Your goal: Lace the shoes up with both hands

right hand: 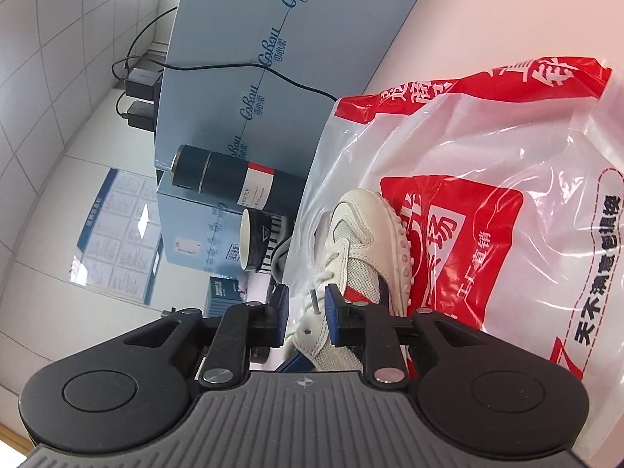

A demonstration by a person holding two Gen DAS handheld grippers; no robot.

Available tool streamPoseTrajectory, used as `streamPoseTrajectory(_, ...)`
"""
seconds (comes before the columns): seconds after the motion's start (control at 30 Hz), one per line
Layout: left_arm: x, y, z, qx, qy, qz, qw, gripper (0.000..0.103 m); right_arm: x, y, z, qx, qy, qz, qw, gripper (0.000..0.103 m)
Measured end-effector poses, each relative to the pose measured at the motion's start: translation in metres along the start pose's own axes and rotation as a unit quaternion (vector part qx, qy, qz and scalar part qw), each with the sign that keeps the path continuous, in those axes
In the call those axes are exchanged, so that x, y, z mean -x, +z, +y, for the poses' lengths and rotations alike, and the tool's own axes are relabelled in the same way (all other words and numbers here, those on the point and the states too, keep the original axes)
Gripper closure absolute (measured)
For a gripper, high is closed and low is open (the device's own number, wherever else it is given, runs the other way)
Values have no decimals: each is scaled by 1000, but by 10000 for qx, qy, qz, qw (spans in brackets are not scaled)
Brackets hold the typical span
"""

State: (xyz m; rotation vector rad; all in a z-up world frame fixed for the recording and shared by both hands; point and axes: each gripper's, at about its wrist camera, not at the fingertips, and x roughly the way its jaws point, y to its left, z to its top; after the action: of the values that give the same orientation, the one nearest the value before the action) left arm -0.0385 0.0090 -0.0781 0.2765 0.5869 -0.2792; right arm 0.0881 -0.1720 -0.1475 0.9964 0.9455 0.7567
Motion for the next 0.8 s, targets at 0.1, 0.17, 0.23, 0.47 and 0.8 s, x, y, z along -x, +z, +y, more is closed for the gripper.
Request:
streamPoseTrajectory(0.1,1,-2,2,19,49,41,10000,22,-6,-1,0,156,-76,-25,9998,88)
streamPoseTrajectory(0.17,2,-3,3,42,59,87,9999,22,-6,-2,-2,93,-35,-93,9999,99)
streamPoseTrajectory(0.23,2,-4,4,51,59,137,9999,22,-2,-2,-7,-135,58,-209,9997,99)
streamPoseTrajectory(0.47,3,-5,8,209,89,138,9996,22,22,2,-22,-940,460,-758,9916,100)
streamPoseTrajectory(0.8,5,-4,9,452,225,128,9986,22,74,23,-27,-1268,807,-1669,9745,100)
